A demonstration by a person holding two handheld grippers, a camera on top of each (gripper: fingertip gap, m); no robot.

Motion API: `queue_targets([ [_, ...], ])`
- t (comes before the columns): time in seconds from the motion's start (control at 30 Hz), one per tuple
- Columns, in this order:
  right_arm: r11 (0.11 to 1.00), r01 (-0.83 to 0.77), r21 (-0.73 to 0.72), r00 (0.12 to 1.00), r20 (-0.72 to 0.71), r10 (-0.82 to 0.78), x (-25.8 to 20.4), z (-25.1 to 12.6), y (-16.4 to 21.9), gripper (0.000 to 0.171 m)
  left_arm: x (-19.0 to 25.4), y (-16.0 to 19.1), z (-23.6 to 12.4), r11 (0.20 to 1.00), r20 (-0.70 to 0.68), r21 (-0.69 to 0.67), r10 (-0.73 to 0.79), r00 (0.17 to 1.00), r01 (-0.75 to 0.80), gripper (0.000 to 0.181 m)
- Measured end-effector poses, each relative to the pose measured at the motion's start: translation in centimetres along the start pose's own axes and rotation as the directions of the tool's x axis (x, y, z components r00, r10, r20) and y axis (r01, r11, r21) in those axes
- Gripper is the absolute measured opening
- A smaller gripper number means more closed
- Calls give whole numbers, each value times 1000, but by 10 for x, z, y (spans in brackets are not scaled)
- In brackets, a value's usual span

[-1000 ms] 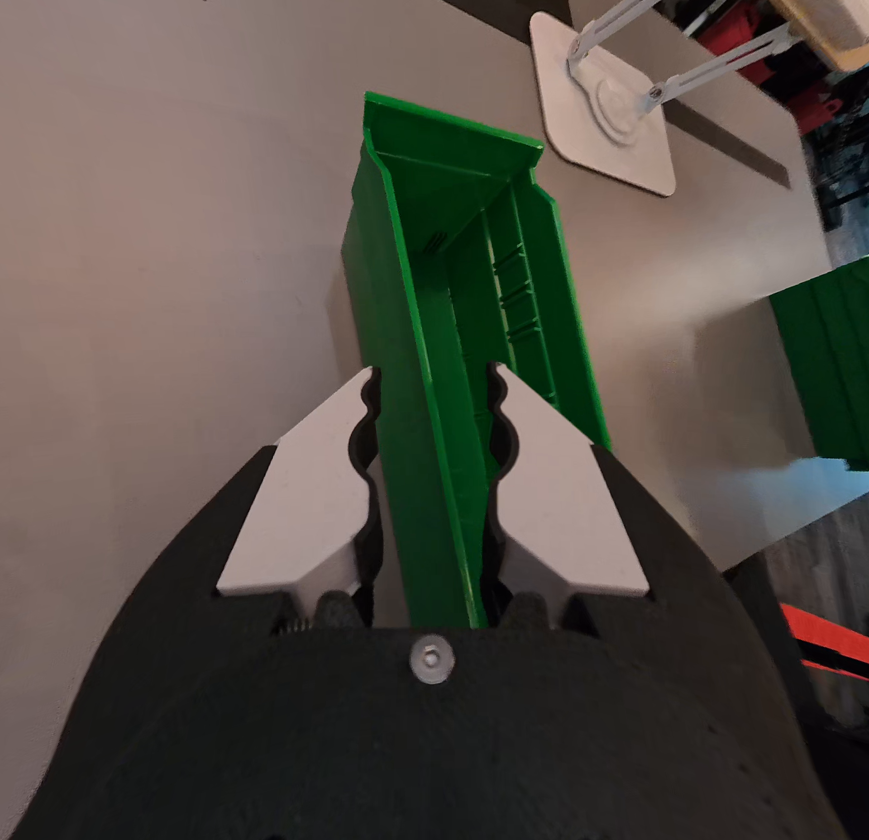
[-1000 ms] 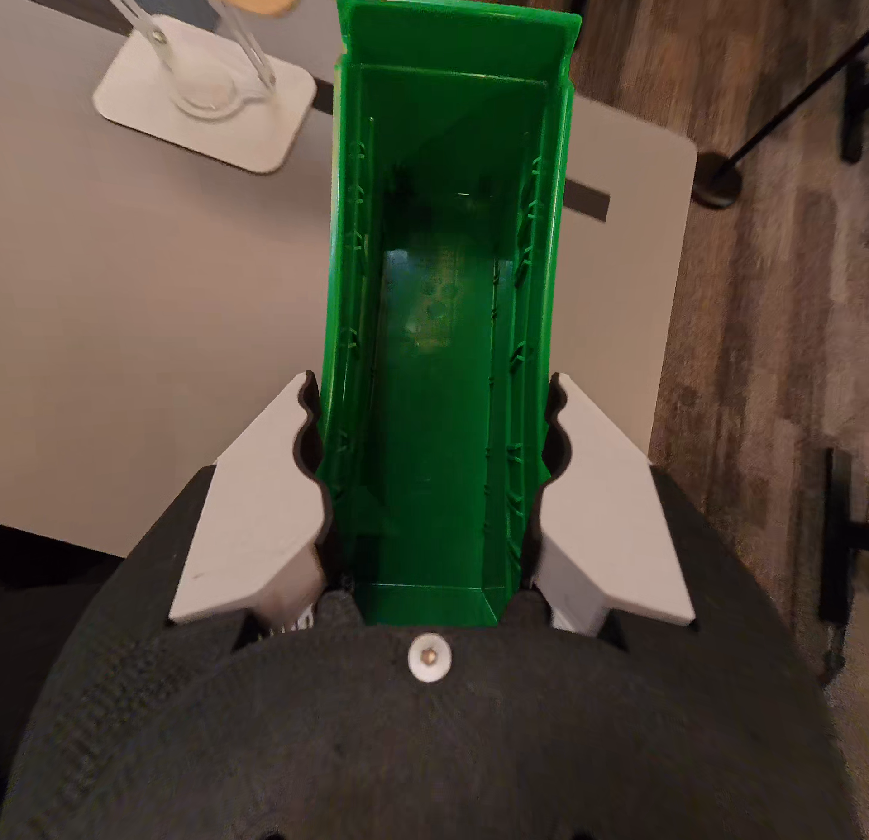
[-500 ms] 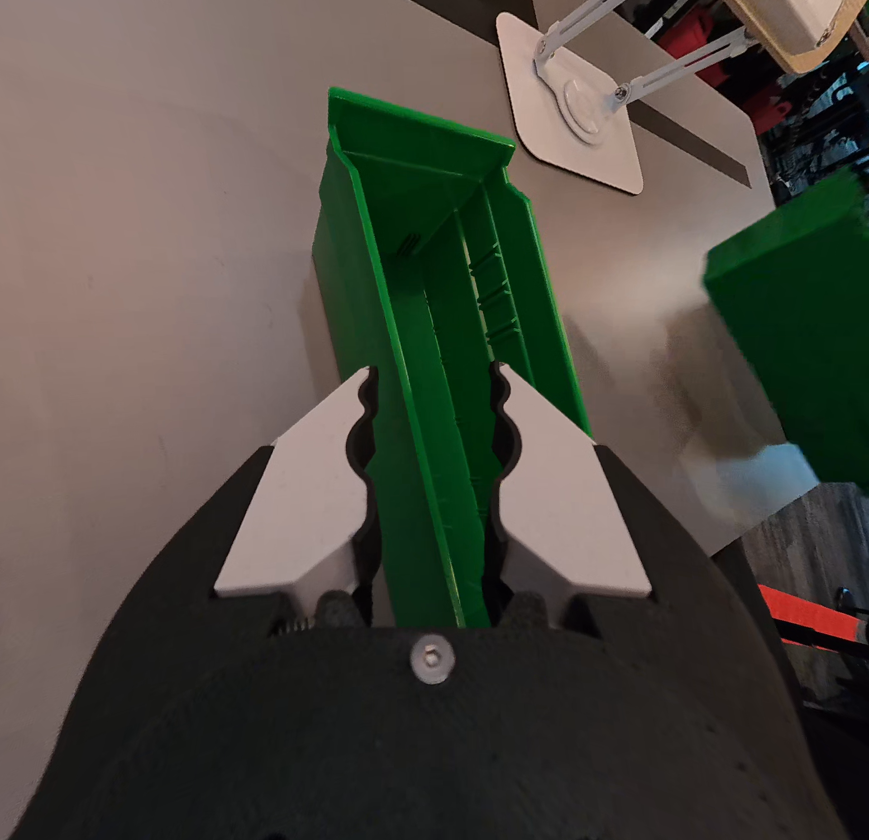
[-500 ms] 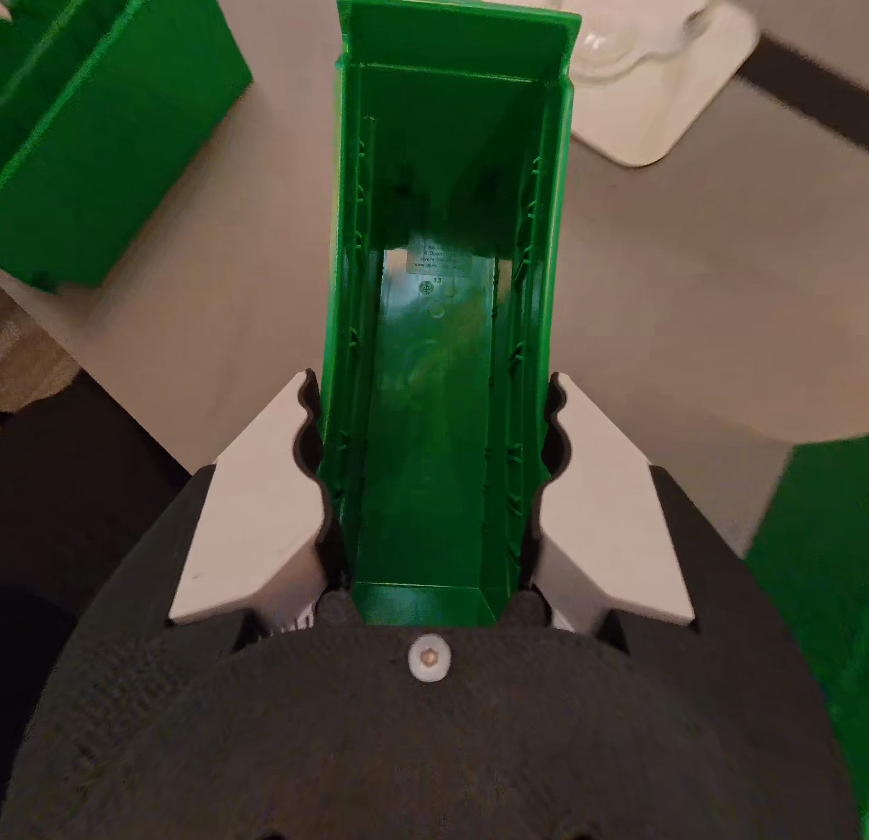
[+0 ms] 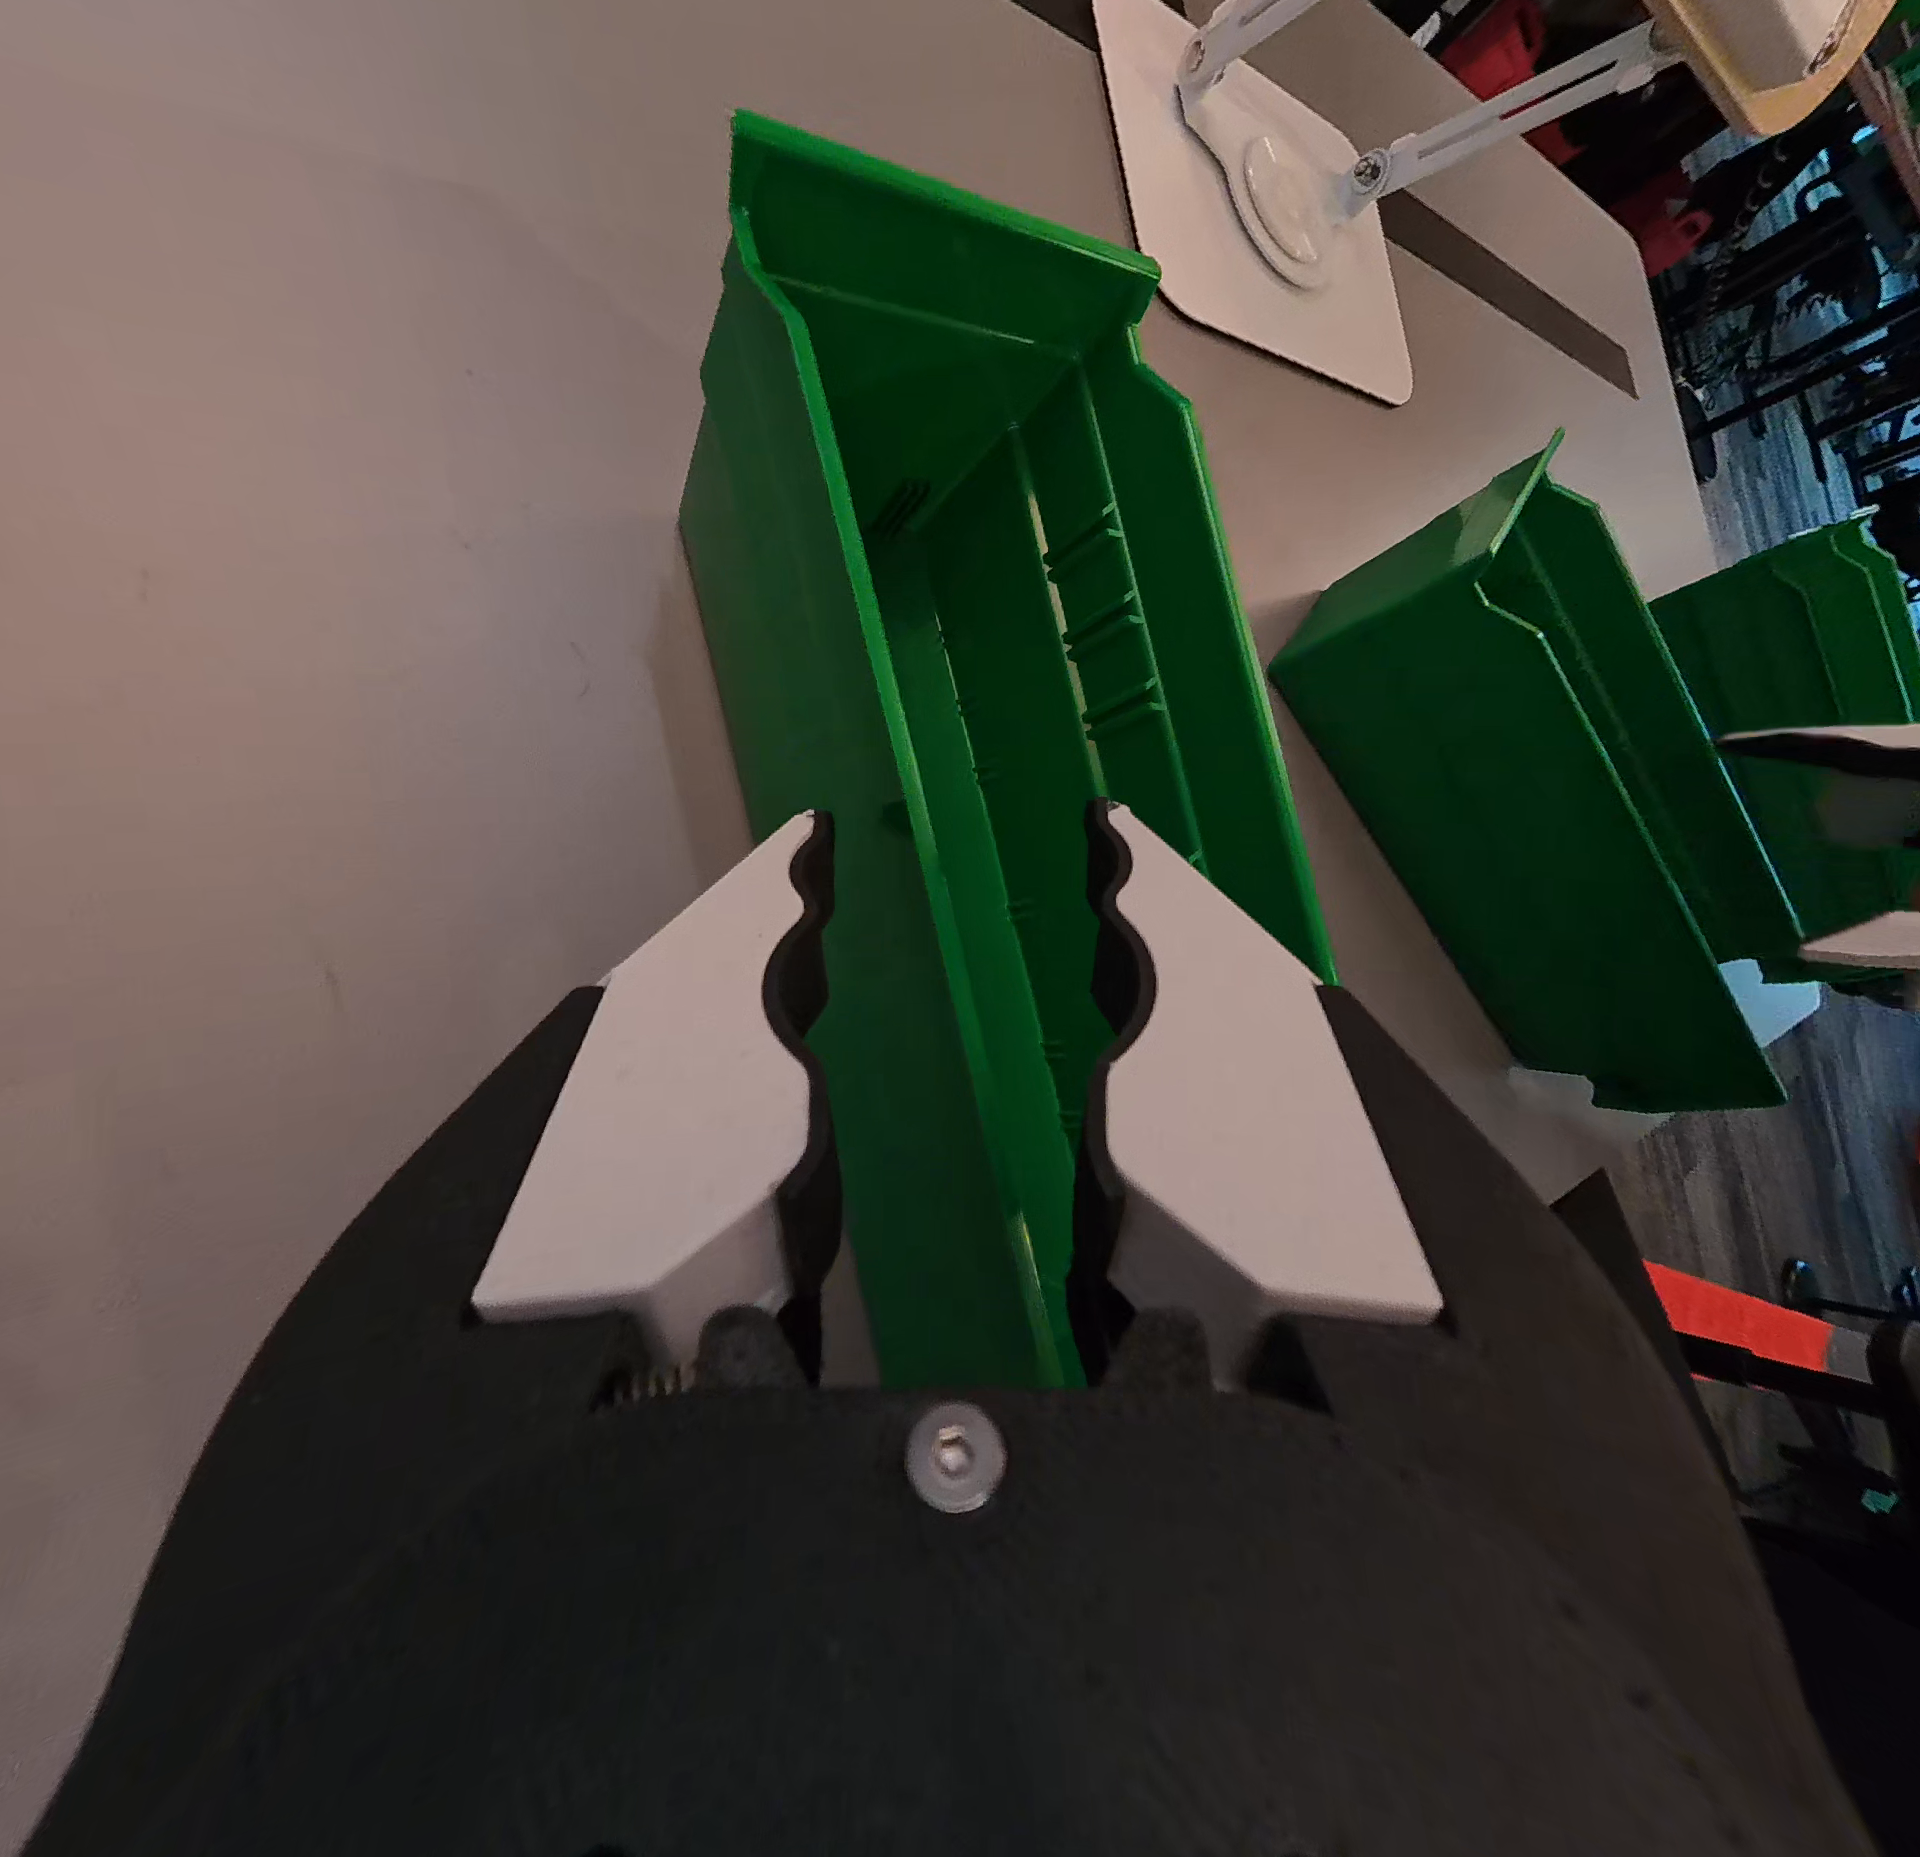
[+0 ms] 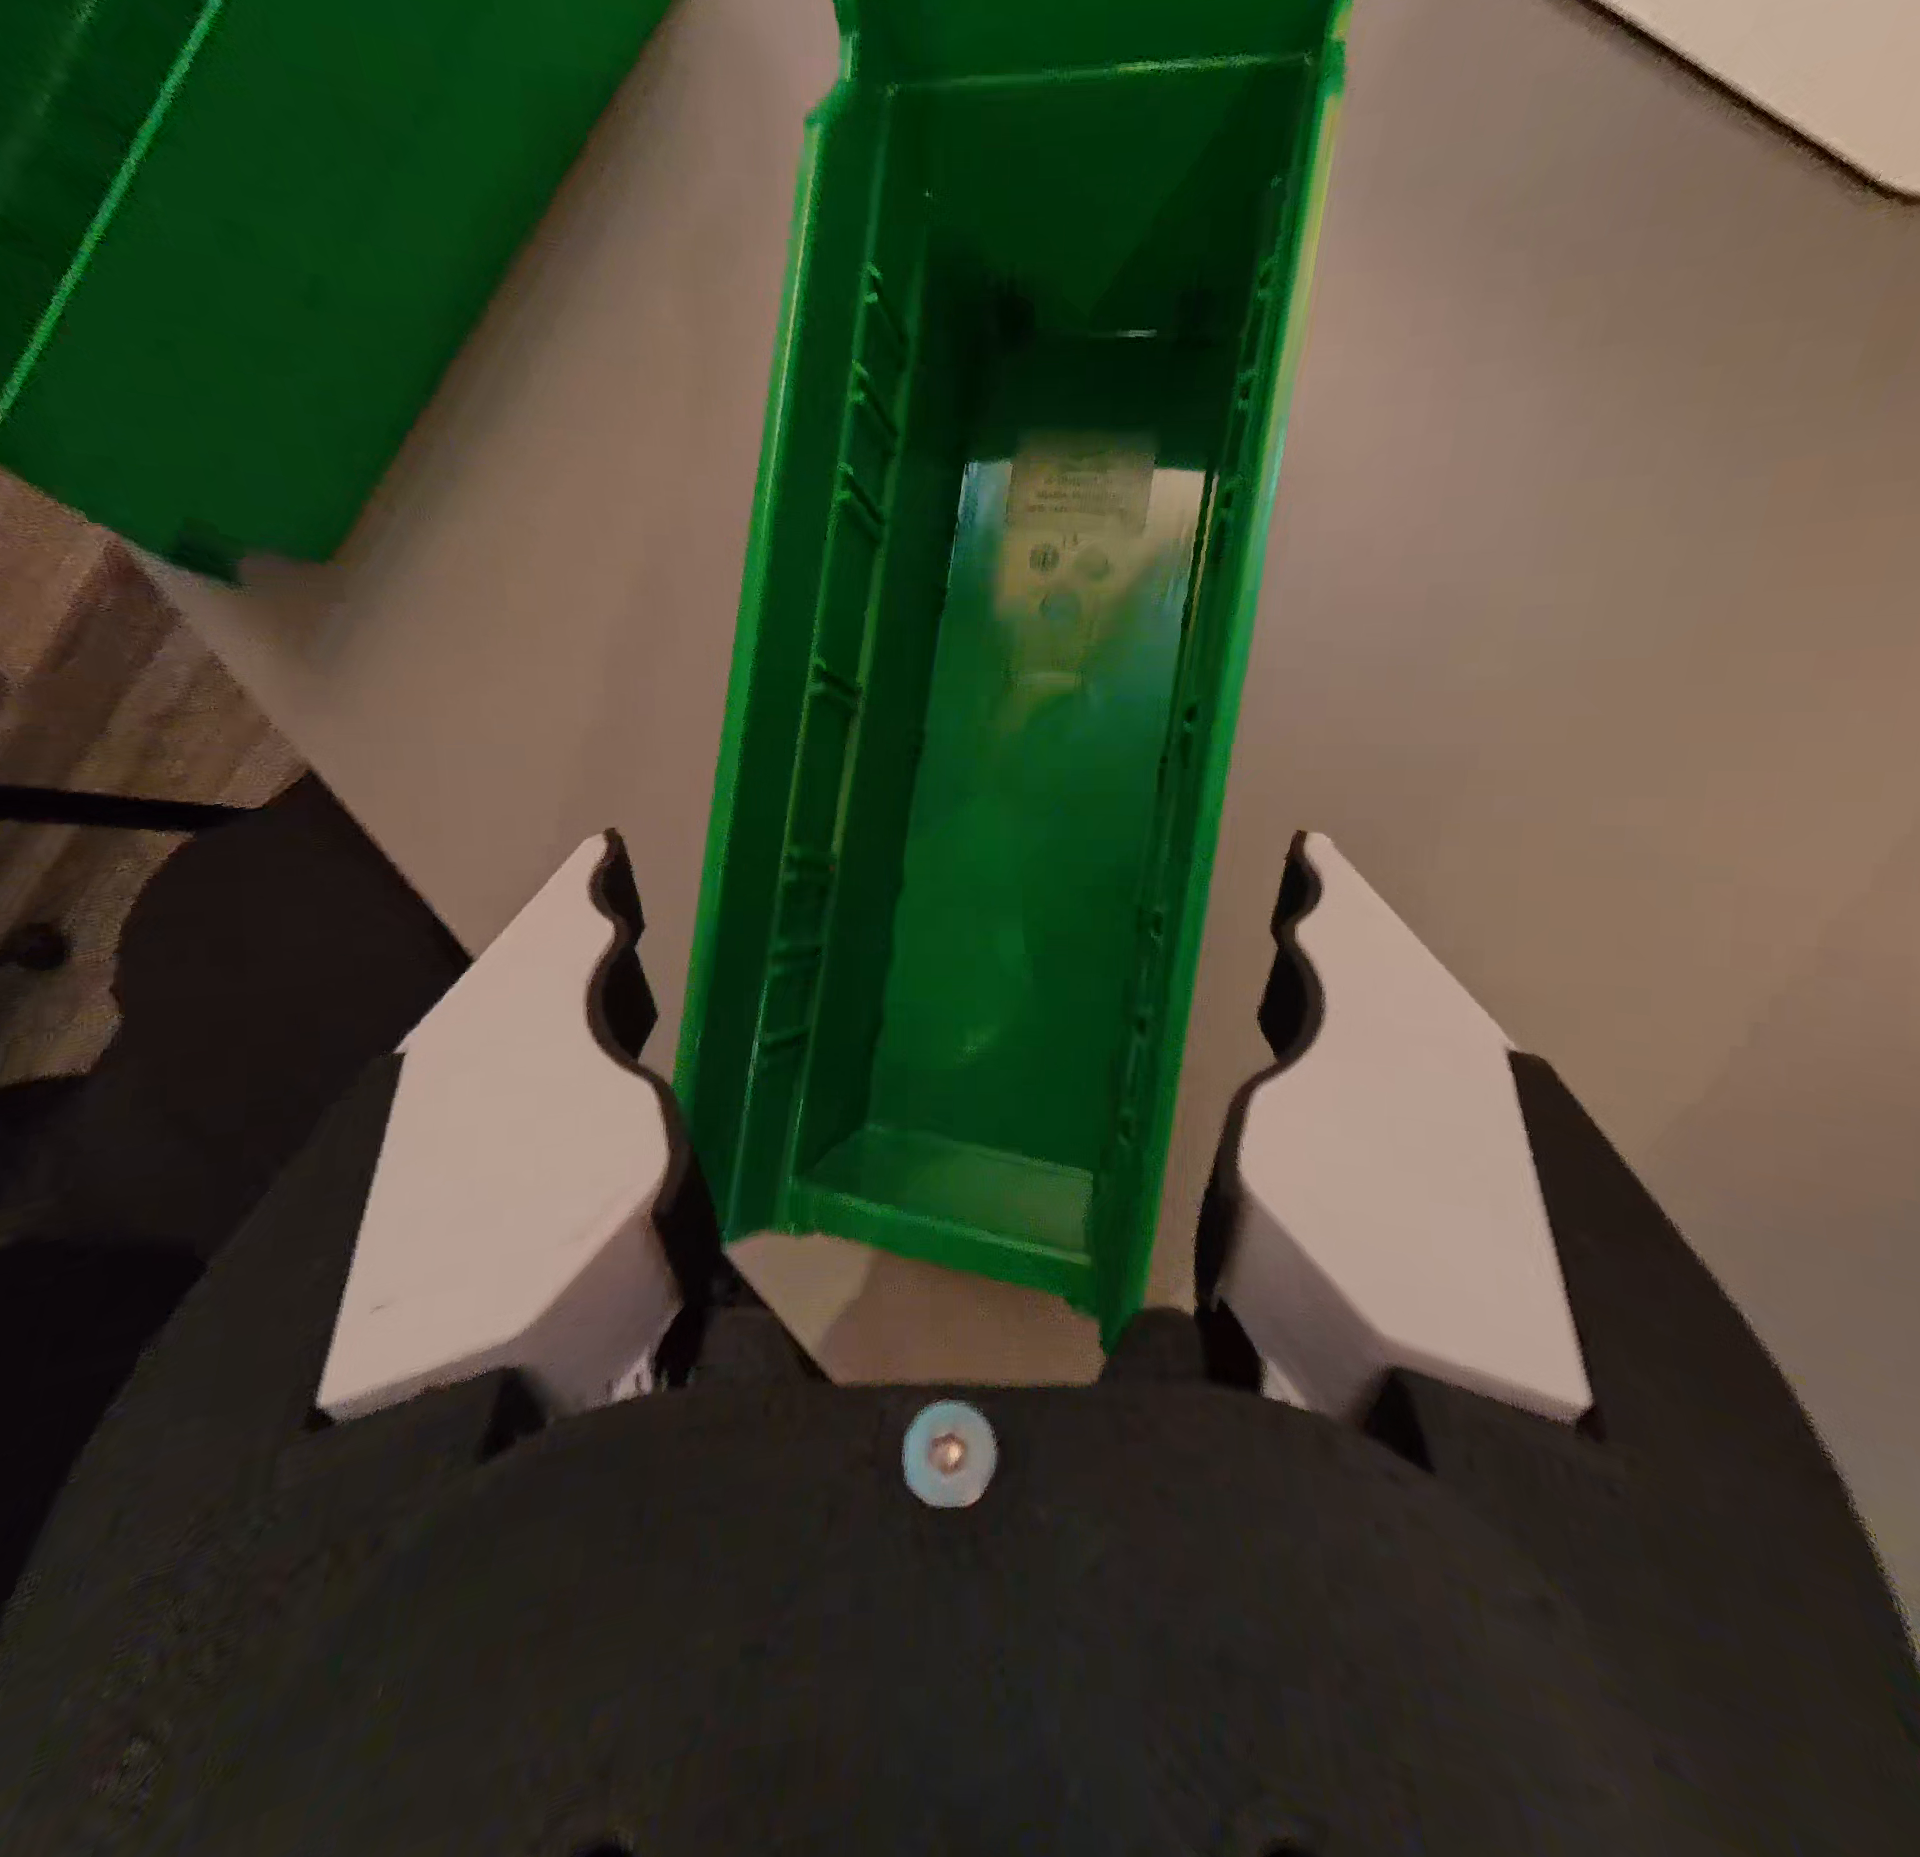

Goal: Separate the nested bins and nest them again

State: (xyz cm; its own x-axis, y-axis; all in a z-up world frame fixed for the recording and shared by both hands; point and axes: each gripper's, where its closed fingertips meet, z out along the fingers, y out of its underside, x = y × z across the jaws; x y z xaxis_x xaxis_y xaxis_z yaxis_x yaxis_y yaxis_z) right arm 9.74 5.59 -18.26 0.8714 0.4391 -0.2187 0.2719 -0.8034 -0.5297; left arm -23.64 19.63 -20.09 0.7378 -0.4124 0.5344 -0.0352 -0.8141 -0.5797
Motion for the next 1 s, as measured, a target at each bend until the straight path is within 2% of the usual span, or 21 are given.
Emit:
queue_targets([
  [0.07, 1000, -11, -15, 999, 30, 11, 5, -11, 8, 108, 1, -2, -2, 1000, -8, 9, -3, 1000, 3, 47],
  [0.1, 1000, -27, -15, 998, 59, 27, 7, -14, 13, 92, 1, -3, -3, 1000, -11, 11, -4, 1000, 4, 47],
  [0.13, 998, -58, -13, 992, 114, 59, 5, -15, 17, 87, 1, -3, -3, 1000, -13, 11, -5, 1000, 5, 47],
  [0.2, 992, -128, -24, 970, 205, 130, -1, -11, 27, 87, 2, -2, -3, 1000, -15, 8, -5, 1000, 5, 47],
  [0.3, 988, -155, -27, 953, 259, 157, -16, -3, 33, 84, 4, -2, -2, 1000, -18, 8, -5, 1000, 5, 47],
  [0.47, 980, -199, 28, 920, 349, 178, -48, 19, 25, 83, 7, -5, -5, 1000, -25, 23, 3, 1000, -2, 47],
  [0.57, 970, -239, 46, 893, 403, 201, -66, 33, 14, 74, 6, -5, -6, 1000, -29, 21, 2, 1000, -2, 47],
  [0.7, 978, -205, 48, 904, 393, 170, -84, 55, 6, 66, 3, -1, -4, 1000, -28, 2, 1, 1000, -1, 47],
  [0.83, 985, -173, 23, 914, 377, 152, -97, 78, 3, 68, 1, -1, -5, 1000, -24, 1, -1, 1000, 1, 46],
  [1.0, 992, -125, 4, 919, 377, 114, -100, 87, -7, 68, 1, -3, -7, 1000, -31, 12, -8, 999, 8, 45],
])
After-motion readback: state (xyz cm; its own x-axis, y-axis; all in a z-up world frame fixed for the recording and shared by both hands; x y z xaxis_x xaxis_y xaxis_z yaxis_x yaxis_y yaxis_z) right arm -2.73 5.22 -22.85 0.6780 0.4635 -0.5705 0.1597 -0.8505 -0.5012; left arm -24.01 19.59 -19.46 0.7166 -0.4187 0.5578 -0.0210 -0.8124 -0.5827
